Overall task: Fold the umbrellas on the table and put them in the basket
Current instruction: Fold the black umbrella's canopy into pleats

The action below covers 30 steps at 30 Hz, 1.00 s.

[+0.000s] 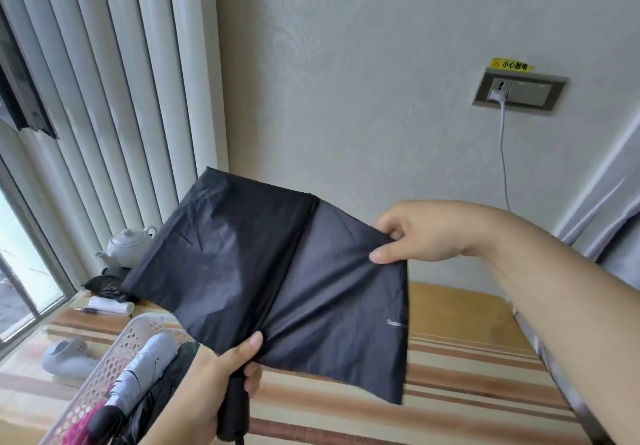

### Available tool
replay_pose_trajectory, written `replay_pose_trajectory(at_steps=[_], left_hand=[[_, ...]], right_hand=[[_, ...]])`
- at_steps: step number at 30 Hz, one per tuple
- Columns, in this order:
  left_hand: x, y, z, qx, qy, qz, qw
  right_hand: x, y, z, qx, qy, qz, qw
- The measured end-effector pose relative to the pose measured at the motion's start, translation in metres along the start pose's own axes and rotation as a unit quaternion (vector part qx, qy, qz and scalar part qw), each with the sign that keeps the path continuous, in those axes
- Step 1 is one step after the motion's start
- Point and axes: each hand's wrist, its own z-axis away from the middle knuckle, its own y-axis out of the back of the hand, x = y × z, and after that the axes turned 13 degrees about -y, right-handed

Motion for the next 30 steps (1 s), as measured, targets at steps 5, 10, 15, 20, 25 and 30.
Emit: replay_pose_trajectory(at_steps=[5, 10, 15, 20, 25, 30], left_hand=[[-0.008, -0.009, -0.009, 0.039, -0.017, 0.020, 0.999], [-0.007, -0.010, -0.013, 0.042, -0.026, 0.028, 0.998], [-0.004, -0.008, -0.010, 0.017, -0.025, 0.052, 0.998], [-0.004, -0.011, -0.007, 0.037, -0.063, 0.065, 0.995], [0.001, -0.007, -0.005, 0.026, -0.032, 0.050, 0.998], [0.003, -0.004, -0.006, 0.036, -0.028, 0.061, 0.997]], right_hand=[[0.016, -0.017, -0.005, -0.041, -0.042, -0.282, 0.958], [0.020, -0.021, -0.007, 0.007, -0.035, -0.286, 0.958], [0.026, -0.014, -0.003, -0.136, -0.003, -0.461, 0.877], [0.023, -0.018, -0.002, -0.141, -0.002, -0.438, 0.888], [0.015, -0.023, -0.003, -0.094, 0.039, -0.448, 0.888], [0.014, -0.021, 0.000, -0.022, 0.039, -0.481, 0.875]])
